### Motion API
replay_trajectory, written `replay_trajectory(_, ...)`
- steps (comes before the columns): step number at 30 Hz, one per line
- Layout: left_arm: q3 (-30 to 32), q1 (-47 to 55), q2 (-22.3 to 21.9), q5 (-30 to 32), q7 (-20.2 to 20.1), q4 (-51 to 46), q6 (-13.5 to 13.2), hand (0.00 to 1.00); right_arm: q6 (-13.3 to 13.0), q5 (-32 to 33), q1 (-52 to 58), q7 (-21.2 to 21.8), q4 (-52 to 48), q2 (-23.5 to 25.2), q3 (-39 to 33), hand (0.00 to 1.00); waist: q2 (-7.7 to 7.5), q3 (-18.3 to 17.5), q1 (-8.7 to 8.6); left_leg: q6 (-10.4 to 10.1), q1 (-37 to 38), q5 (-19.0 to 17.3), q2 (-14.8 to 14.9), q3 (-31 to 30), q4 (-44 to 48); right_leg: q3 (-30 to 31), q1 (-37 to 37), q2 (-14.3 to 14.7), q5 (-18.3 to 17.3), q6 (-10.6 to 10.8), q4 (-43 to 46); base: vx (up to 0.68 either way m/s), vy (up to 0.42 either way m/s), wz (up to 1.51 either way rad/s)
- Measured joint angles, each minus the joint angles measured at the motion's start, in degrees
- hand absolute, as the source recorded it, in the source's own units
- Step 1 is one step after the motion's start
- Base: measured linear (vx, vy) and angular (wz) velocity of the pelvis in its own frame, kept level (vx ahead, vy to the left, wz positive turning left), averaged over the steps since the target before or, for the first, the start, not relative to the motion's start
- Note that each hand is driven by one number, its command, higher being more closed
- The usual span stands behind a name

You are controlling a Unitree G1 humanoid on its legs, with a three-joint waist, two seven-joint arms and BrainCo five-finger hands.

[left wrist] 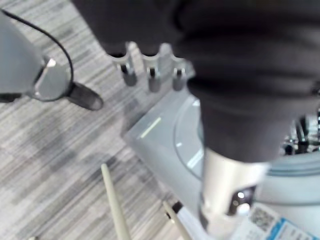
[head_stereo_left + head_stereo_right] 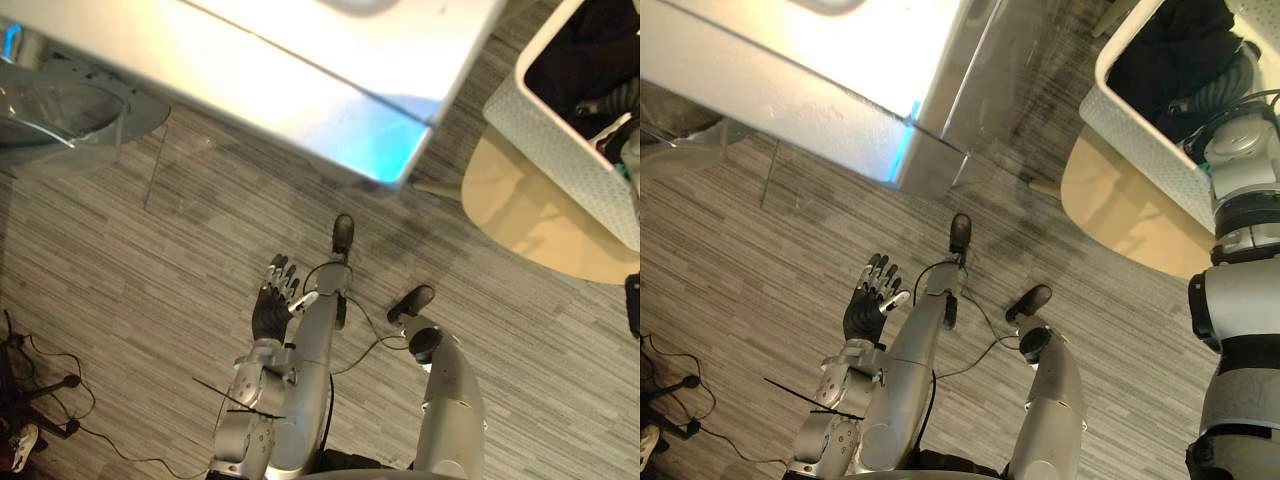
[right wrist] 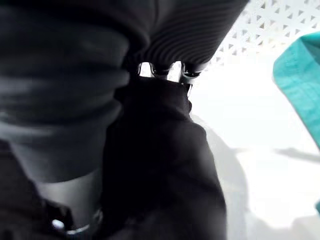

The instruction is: Pick up the laundry basket with both hands and put the clothes into the washing machine.

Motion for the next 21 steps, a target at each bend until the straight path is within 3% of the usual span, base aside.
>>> replay_trajectory(3, 0.28, -0.01, 0.01, 0.0, 0.04, -0.64, -0.05, 0.0, 0.06, -3.15, 1.36, -0.09, -0.63, -1.23, 0.52, 1.0, 0.01, -0.01, 1.4, 0.24, -0.15, -0.17, 0.66, 0.35, 0.11, -0.31, 0.05, 0.41, -0.1, -0.16, 0.05, 0.0, 0.0, 0.0)
replay_trajectory(11, 4.26, -0.03, -2.38, -0.33, 1.69, -0.79, -0.35, 0.0, 1.11, 2.3, 4.46, 0.02, -2.86, -0.78, 0.99, 1.0, -0.38, -0.4, 1.19, 0.28, -0.33, 0.21, 1.75, 0.98, 1.81, -1.38, 0.93, 0.63, -0.36, -0.59, 1.51, 0.05, -0.02, 0.04)
replay_trajectory(16, 4.61, -1.03, -2.9, -0.89, 2.57, -1.39, -0.43, 0.0, 2.7, 12.05, 7.37, -0.25, -4.91, 3.02, -1.99, 1.0, -0.73, -0.53, -0.38, 0.52, 2.79, 0.07, 3.13, 3.72, 3.73, -1.67, 4.6, 0.5, -0.4, -0.59, 2.78, 0.06, -0.034, 0.06)
replay_trajectory(21, 4.28, -1.36, -1.71, -1.34, 2.33, -1.32, -0.38, 0.0, 2.39, 25.71, 12.27, -2.24, -11.17, 5.9, -14.42, 1.0, -1.31, -0.66, -2.16, 1.89, 10.0, -1.0, 3.25, 6.7, 3.88, -1.42, 10.83, -0.8, -1.99, -0.15, 3.48, 0.01, -0.043, 0.03)
